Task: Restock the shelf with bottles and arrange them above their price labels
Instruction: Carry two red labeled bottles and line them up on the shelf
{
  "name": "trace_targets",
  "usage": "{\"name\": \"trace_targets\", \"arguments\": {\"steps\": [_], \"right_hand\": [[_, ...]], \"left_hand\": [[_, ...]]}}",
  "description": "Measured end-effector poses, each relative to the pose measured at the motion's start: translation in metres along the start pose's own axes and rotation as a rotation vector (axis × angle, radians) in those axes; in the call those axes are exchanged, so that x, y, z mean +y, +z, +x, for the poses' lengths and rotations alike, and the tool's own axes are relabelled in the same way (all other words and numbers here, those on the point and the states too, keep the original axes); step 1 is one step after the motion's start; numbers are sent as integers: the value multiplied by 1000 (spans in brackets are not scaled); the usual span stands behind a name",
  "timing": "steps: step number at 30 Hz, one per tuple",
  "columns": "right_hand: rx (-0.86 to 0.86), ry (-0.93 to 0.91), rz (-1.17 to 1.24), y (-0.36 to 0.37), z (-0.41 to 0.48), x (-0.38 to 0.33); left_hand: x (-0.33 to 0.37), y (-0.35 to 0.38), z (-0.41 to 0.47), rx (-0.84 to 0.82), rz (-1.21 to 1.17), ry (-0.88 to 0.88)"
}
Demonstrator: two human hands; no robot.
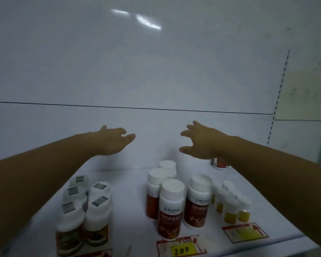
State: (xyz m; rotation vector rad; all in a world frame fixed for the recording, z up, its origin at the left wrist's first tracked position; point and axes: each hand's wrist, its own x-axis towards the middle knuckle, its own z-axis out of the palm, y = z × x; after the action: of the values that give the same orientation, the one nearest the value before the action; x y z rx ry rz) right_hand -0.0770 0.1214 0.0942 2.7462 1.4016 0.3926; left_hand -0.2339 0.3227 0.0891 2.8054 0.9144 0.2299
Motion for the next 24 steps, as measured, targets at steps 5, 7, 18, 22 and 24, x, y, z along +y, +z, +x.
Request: {"name": "trace_targets", "arguments": {"steps": [5, 7, 18, 22, 24], "right_hand": [[119, 21, 48, 13, -3, 76], [182, 65, 101, 19, -2, 124], [57, 201, 587, 145, 22, 283], [-23, 282, 924, 187, 39, 289], [-5, 302, 1052, 203, 45, 289]], "left_hand": [[62, 13, -3, 17, 46, 80], [92, 15, -4, 46, -60, 104], [331, 95, 78, 194, -744, -58], [386, 185, 106, 314, -1067, -223], [398, 222, 121, 453, -1148, -317]]}}
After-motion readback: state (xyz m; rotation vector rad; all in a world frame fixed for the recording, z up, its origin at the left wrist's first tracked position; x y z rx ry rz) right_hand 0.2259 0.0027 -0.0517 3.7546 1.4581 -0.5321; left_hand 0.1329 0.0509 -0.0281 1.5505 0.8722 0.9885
